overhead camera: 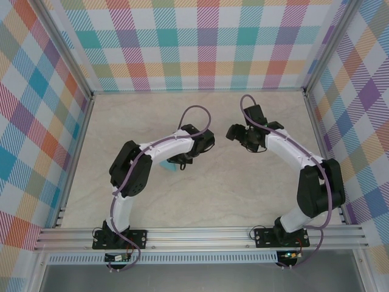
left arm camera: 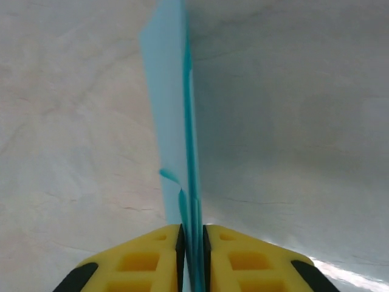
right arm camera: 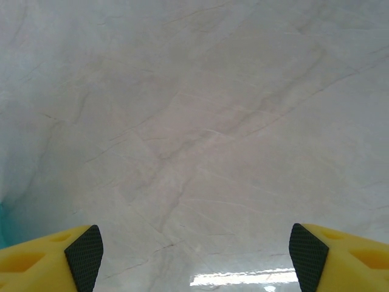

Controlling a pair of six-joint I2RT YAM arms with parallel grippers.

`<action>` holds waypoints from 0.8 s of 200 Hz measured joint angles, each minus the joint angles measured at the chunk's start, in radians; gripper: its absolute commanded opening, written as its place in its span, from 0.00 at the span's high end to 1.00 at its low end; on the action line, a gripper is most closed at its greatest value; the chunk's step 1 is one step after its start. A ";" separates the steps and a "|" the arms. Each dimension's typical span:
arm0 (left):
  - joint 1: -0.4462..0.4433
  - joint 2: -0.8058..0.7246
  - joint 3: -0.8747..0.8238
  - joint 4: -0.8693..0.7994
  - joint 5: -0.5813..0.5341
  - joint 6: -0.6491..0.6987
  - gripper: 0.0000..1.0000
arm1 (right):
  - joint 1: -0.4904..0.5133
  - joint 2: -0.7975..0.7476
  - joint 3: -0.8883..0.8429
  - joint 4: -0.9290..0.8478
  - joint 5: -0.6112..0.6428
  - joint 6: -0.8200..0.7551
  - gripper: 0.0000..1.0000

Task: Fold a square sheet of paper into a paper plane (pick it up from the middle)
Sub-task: Turn over the paper at the center of the table.

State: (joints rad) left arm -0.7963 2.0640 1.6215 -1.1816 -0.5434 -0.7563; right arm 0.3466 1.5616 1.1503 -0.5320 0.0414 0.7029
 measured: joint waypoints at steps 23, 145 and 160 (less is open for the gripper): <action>-0.001 0.000 0.001 0.074 0.088 0.043 0.45 | -0.015 -0.008 -0.009 -0.005 -0.001 -0.002 0.17; 0.220 -0.504 -0.395 0.426 0.273 0.065 0.04 | 0.251 0.125 -0.024 0.197 -0.392 -0.060 0.49; 0.244 -0.544 -0.471 0.431 0.262 0.032 0.04 | 0.313 0.167 0.001 0.208 -0.416 -0.055 0.51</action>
State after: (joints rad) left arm -0.5522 1.5196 1.1507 -0.7506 -0.2813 -0.7238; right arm 0.6598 1.7283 1.1515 -0.3237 -0.3748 0.6479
